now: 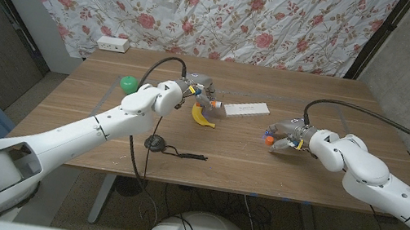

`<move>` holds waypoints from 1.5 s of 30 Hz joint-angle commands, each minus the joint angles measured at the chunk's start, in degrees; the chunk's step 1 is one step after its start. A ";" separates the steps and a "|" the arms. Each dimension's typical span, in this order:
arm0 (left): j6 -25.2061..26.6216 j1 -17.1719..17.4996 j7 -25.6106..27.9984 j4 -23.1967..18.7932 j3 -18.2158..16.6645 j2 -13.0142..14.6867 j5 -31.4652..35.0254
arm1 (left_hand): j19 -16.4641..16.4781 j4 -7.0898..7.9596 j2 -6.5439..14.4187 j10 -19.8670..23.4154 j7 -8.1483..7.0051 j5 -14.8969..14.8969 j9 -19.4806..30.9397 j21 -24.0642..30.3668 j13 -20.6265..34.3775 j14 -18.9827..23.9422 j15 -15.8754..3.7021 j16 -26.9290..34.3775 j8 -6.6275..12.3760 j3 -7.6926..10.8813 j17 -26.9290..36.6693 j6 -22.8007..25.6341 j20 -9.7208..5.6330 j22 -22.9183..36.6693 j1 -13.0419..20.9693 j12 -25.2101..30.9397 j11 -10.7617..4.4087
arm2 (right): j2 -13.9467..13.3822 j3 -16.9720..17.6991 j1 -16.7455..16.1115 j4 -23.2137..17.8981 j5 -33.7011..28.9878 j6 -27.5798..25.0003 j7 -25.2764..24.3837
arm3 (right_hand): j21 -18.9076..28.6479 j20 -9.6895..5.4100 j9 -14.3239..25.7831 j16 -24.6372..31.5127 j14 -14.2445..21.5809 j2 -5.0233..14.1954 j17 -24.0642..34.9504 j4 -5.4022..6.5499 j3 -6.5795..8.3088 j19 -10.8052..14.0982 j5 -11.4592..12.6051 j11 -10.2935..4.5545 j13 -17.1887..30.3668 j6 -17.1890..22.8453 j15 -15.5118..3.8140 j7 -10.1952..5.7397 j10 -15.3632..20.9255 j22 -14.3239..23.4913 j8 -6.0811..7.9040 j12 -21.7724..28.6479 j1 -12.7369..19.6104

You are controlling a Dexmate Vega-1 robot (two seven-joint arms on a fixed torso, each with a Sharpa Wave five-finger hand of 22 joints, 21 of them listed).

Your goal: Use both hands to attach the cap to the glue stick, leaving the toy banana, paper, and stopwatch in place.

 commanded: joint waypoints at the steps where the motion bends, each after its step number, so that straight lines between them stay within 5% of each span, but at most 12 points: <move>1: -0.21 -0.15 -0.27 0.30 0.42 -0.20 0.30 | 0.14 0.28 2.56 1.15 -0.71 0.38 1.45 0.31 0.22 -0.21 -8.42 0.11 0.35 0.22 0.17 5.36 -2.50 0.14 -1.00 0.44 -1.22 | 0.61 0.08 0.09 0.96 -1.23 0.85 -0.80 | 0.09 0.09 0.34 0.51 1.31 0.29 0.11 0.19 0.09 0.97 0.54 -0.34 0.17 1.82 -3.34 -0.33 1.94 0.13 0.63 0.08 1.60; 20: 0.12 0.13 -0.46 0.15 0.54 -0.13 0.71 | 0.17 0.32 3.11 0.93 -0.70 0.43 1.32 0.30 0.22 -0.18 -8.40 0.10 0.22 0.17 0.16 5.22 -2.48 0.14 -1.22 0.40 -1.20 | 0.44 1.42 -1.53 2.02 -0.58 2.59 -6.26 | 0.02 -1.27 0.99 1.57 6.72 0.36 0.24 0.81 -2.08 4.04 1.57 -0.69 0.14 11.52 -6.36 -0.74 9.94 0.14 3.95 -0.64 3.43; 45: -0.45 0.34 -0.37 0.13 0.28 0.17 0.52 | 0.18 0.23 3.48 0.60 -0.51 0.46 1.21 0.29 0.22 -0.27 -8.37 0.04 0.13 0.04 0.13 5.13 -2.45 0.14 -1.50 0.35 -1.19 | 1.74 0.99 -1.92 4.18 -0.78 4.13 -11.51 | 0.01 -2.61 1.32 2.71 11.46 1.67 0.58 0.16 -3.05 6.48 1.38 -0.87 0.29 18.04 -8.69 -0.88 16.82 0.17 6.39 -0.85 8.70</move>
